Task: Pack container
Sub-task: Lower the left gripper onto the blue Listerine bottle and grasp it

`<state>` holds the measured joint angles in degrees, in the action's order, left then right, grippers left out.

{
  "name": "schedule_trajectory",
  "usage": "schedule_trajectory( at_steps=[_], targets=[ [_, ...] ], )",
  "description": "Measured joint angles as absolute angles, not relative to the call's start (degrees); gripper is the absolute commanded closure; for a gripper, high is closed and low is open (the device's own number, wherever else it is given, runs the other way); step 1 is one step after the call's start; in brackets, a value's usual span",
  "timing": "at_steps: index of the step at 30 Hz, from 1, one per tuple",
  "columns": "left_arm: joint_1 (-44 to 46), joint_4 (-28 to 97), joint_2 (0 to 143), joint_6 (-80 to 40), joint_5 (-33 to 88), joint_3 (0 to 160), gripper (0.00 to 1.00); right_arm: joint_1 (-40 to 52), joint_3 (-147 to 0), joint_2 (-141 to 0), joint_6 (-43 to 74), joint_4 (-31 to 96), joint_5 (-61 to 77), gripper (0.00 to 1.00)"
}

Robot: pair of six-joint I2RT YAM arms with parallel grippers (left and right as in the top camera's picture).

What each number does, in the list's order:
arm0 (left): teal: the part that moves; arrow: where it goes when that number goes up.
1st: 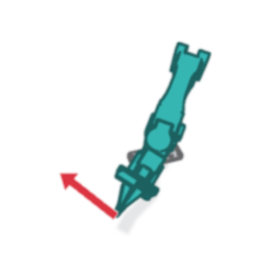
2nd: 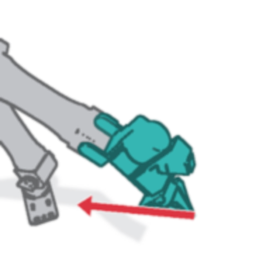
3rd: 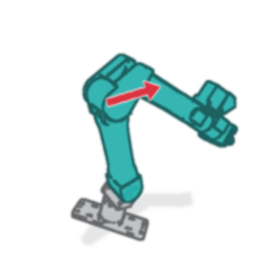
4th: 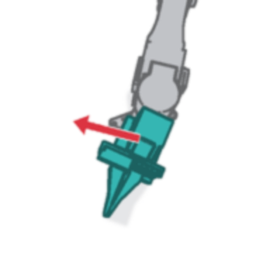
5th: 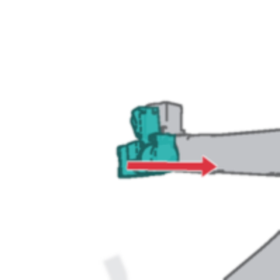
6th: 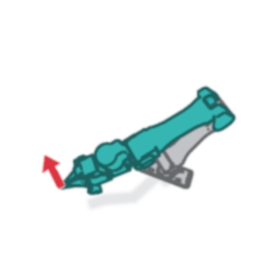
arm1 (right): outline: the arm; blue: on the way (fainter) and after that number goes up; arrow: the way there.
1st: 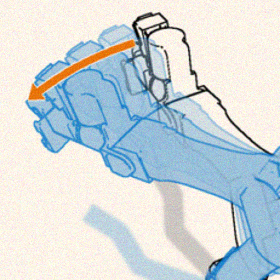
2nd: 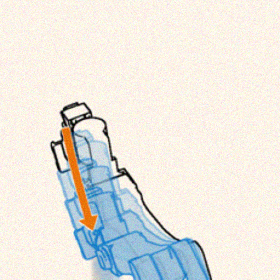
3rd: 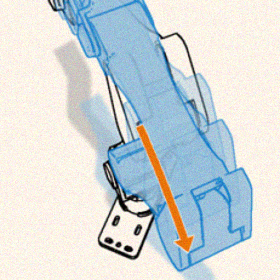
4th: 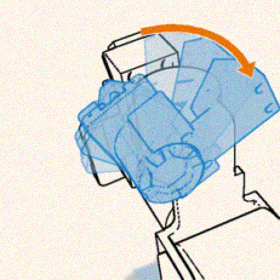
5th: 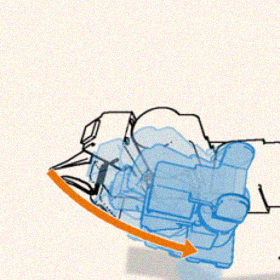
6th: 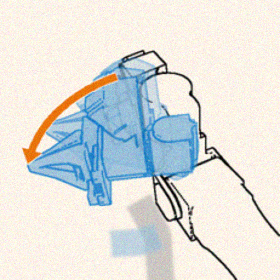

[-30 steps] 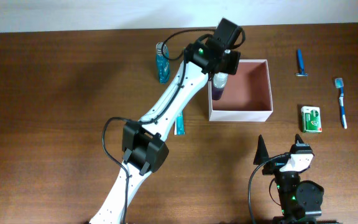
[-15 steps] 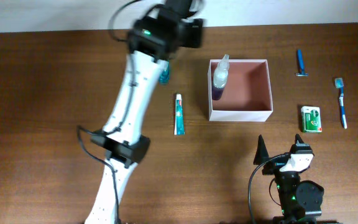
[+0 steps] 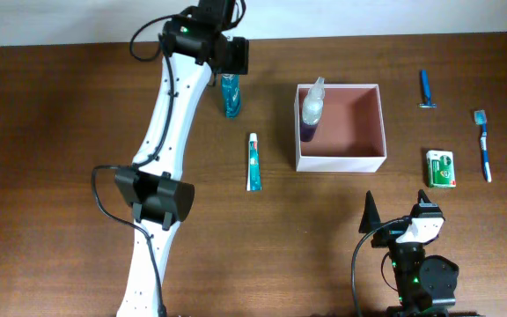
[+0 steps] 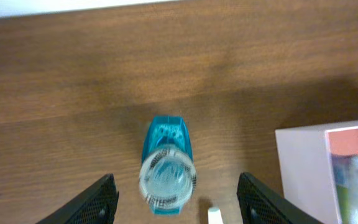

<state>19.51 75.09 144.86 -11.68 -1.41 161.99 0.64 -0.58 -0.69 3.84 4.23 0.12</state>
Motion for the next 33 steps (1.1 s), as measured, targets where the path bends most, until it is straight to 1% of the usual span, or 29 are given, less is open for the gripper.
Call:
schedule_trajectory(
  at_steps=[9, 18, 22, 24, 27, 29, 33],
  targets=[
    [19.44, 70.3, 144.86, -9.8, -1.3, 153.36, 0.36, 0.64, -0.58, -0.69, 3.84, 4.23, 0.12, 0.01],
    [19.14, 67.81, 144.86, -9.19, -1.3, 148.75, 0.36, 0.64, -0.58, -0.69, 3.81, 4.23, 0.12, 0.01],
    [19.03, 67.4, 144.86, -9.02, -1.32, 148.38, 0.38, 0.64, -0.58, -0.69, 3.86, 4.23, 0.12, 0.01],
    [18.98, 66.78, 144.86, -8.95, -1.32, 148.38, 0.44, 0.64, -0.58, -0.69, 3.86, 4.23, 0.12, 0.01],
    [18.98, 66.52, 144.86, -8.67, -1.32, 148.38, 0.48, 0.64, -0.58, -0.69, 3.86, 4.23, 0.12, 0.01],
    [18.98, 66.52, 144.86, -8.58, -1.3, 148.38, 0.55, 0.64, -0.58, -0.69, 3.84, 4.23, 0.12, 0.01],
    [18.98, 66.52, 144.86, -8.45, -1.28, 148.38, 0.64, 0.64, -0.58, -0.69, 3.84, 4.23, 0.12, 0.01]
  ],
)
